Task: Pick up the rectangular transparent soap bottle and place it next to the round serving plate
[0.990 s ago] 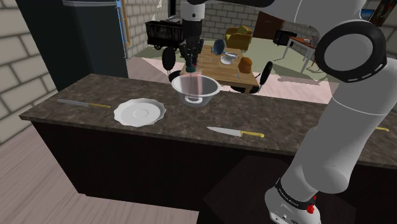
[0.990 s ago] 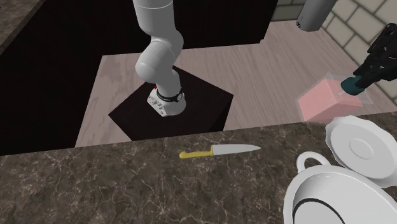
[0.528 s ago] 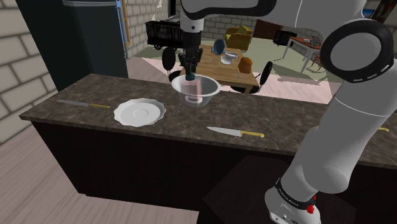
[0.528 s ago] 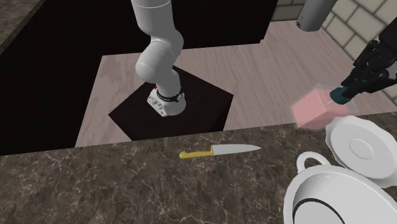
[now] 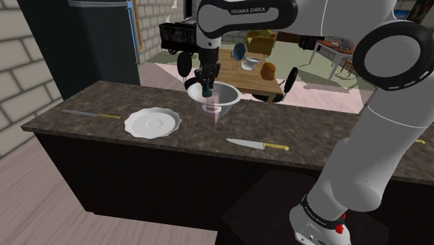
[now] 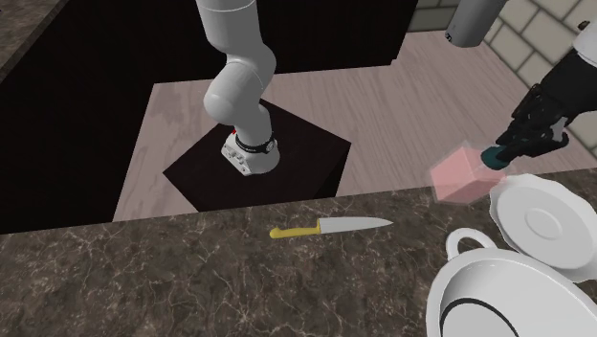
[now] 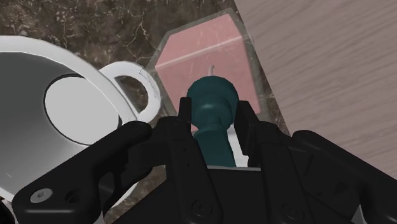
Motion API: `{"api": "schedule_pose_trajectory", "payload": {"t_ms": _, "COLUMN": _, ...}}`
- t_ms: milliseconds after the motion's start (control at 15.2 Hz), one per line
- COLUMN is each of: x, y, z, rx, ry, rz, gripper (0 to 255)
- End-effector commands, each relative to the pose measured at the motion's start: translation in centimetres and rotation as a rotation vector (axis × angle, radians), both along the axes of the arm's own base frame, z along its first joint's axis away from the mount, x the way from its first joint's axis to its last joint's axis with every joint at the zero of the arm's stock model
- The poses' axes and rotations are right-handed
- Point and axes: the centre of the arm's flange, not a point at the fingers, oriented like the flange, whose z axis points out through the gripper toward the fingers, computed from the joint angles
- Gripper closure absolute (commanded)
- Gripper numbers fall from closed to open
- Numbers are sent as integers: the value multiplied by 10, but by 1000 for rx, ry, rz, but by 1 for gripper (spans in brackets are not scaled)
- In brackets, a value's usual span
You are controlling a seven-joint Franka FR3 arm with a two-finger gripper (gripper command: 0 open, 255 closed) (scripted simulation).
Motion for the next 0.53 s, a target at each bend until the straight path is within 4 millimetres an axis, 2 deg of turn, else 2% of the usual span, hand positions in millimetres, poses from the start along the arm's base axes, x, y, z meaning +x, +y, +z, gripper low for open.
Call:
{"api": "schedule_pose_trajectory", "payload": {"t_ms": 0, "x": 0, "y": -1, "z": -11, "rx": 0, "ry": -1, "rz": 0, "gripper": 255}}
{"api": "schedule_pose_trajectory", "payload": {"t_ms": 462, "x": 0, "y": -1, "z": -48, "rx": 0, "ry": -1, "rz": 0, "gripper": 255}}
